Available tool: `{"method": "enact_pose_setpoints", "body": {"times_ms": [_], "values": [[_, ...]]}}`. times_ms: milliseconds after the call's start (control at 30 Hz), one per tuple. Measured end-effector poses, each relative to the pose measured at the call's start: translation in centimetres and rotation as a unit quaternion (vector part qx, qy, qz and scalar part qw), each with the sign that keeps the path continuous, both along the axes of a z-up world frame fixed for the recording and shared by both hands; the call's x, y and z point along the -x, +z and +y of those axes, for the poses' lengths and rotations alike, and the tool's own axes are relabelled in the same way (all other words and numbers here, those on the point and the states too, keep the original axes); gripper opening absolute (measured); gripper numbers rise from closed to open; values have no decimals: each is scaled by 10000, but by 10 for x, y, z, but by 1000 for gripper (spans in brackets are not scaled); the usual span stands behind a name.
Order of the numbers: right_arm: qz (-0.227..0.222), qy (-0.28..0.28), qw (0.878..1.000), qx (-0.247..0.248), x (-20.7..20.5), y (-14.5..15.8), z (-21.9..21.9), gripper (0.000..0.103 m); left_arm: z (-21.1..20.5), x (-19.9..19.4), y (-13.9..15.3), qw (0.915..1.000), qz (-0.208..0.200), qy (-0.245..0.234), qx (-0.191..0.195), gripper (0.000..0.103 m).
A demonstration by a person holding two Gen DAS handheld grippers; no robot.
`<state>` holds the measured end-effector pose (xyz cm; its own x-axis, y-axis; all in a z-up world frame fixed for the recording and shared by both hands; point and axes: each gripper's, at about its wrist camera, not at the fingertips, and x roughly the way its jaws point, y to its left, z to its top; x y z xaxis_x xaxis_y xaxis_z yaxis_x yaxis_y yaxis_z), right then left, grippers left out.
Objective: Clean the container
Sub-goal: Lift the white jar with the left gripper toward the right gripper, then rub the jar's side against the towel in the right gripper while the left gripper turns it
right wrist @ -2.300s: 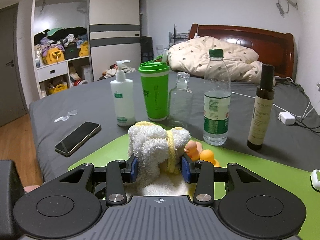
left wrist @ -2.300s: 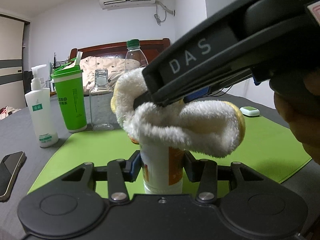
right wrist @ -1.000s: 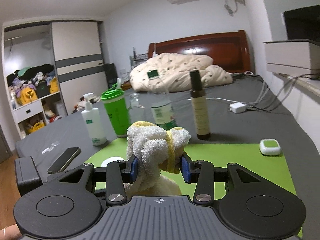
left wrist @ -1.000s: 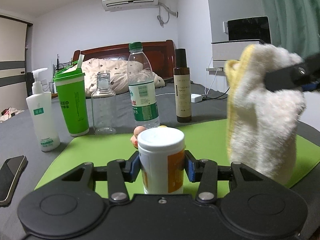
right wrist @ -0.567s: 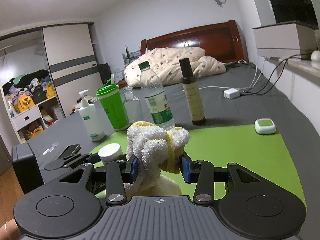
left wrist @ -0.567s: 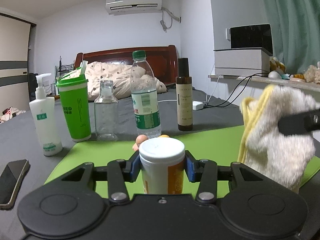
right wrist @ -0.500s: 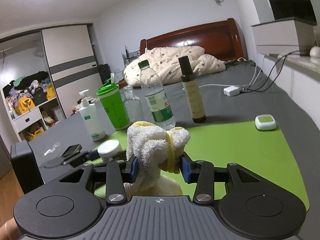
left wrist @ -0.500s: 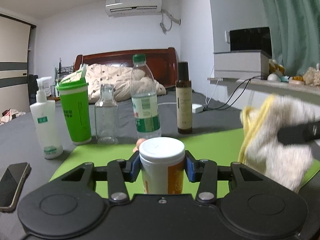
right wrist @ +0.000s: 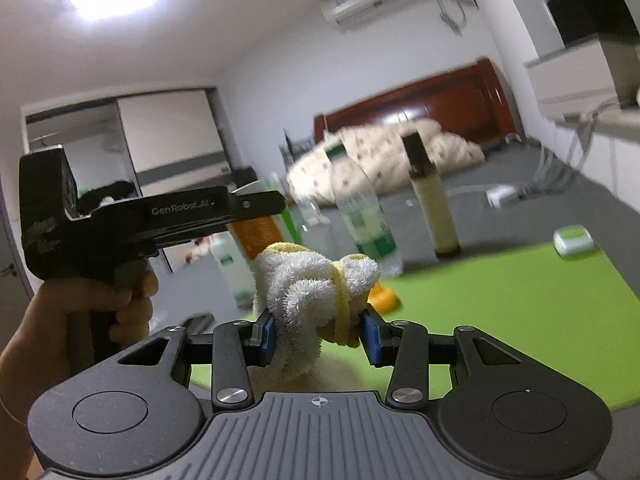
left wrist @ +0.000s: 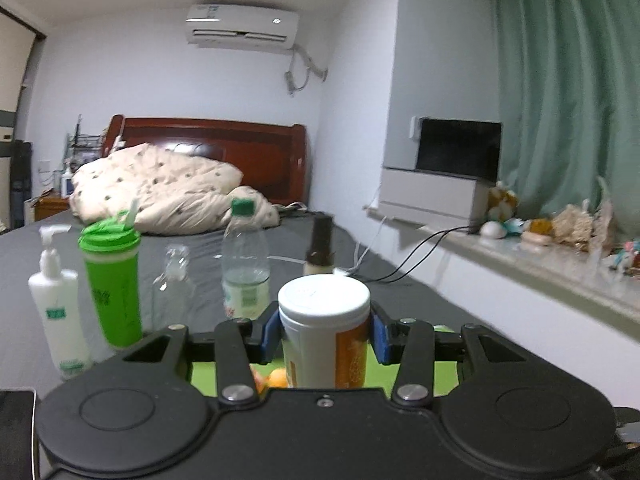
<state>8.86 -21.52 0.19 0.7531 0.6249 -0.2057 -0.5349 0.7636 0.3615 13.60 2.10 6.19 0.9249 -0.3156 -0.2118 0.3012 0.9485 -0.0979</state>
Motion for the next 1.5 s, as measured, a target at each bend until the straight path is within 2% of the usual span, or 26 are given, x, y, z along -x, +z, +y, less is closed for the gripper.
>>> {"method": "enact_pose_setpoints", "body": {"times_ms": [167,567,1267,1333,1500], "values": [[-321,-64,9995,-34,1,12,11,42,-10,5,7,9999,-72,-137,-24,43],[-260,-84,9996,-31,3,9,8,42,-20,5,4,9993,-18,-318,206,43],[-153,-118,9998,-26,7,3,2,42,-17,16,6,9991,-1,-399,163,43],[-105,-154,9998,0,-5,0,11,42,-17,17,7,9991,-10,-392,159,43],[67,-374,9993,29,-11,-8,1,42,-13,17,7,9994,-16,-340,115,43]]}}
